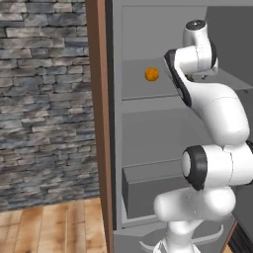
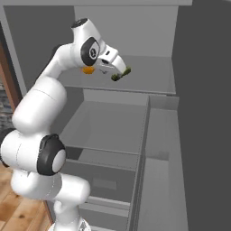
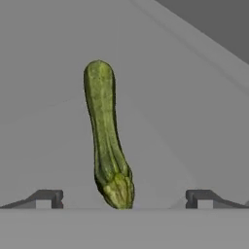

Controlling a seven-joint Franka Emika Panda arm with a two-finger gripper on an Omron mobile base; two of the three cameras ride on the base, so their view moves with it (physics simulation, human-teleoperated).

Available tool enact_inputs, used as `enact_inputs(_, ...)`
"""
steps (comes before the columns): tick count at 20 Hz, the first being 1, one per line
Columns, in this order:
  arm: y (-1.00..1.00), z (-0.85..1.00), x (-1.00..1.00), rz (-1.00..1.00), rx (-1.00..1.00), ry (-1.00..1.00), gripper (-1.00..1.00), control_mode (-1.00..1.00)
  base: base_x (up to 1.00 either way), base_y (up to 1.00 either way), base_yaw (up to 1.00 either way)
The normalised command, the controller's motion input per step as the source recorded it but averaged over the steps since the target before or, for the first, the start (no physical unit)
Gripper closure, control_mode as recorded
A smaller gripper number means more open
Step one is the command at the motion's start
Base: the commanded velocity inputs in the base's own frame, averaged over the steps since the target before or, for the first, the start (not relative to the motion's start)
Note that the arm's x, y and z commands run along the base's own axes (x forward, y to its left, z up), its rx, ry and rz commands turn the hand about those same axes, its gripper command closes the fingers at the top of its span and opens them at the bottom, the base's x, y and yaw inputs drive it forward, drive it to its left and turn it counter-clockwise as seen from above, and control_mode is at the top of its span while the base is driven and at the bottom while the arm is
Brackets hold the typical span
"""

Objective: Open the fridge, remove the orange, squash, and shrimp, and place them on any counter.

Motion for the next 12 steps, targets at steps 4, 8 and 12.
enact_inputs(4, -0.15, 0.00, 0.46, -0.08, 0.00, 0.01, -1.00, -1.00, 0.00, 0.00, 0.00)
enact_inputs(8, -0.19, -0.14, 0.42, -0.09, 0.00, 0.00, -1.00, -1.00, 0.00, 0.00, 0.00)
enact_inputs(12, -0.21, -0.38, 0.24, -0.08, 0.04, 0.00, -1.00, -1.00, 0.00, 0.00, 0.00)
